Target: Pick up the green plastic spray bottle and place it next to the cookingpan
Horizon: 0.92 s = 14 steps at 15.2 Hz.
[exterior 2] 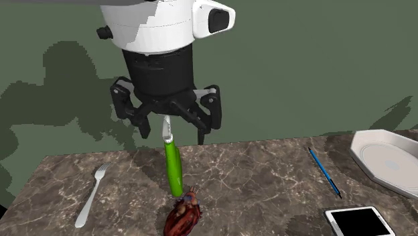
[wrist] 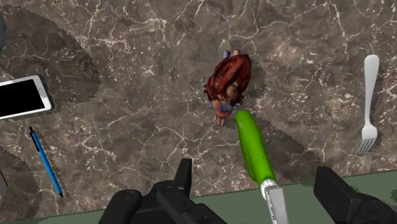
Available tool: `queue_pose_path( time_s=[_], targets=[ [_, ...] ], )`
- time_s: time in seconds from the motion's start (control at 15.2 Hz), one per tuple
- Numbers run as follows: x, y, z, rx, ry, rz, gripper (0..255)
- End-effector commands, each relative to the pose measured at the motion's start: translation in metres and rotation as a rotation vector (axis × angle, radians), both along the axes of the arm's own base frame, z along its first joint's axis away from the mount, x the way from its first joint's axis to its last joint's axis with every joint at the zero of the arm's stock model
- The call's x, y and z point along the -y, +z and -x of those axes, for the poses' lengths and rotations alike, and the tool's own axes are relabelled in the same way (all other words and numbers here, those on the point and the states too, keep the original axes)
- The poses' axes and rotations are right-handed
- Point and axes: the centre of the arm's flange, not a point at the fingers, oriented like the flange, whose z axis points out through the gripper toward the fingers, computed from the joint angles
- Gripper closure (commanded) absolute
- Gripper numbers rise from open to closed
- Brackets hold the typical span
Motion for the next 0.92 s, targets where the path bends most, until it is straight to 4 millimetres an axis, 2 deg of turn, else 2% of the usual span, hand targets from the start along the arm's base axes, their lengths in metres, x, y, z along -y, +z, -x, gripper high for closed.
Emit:
queue_pose_path(
  time_s=[0.0, 0.26, 0.73, 0.86],
  targets=[
    [-0.014, -0.01, -0.019, 0.001, 0.006, -0.009, 0],
    [-0.04, -0.03, -0.054, 0.003, 0.016, -0.025, 0],
    [-0.042, -0.066, -0.056, 0.003, 0.016, -0.025, 0],
    [-0.043, -0.069, -0.057, 0.003, 0.016, -0.025, 0]
  ],
)
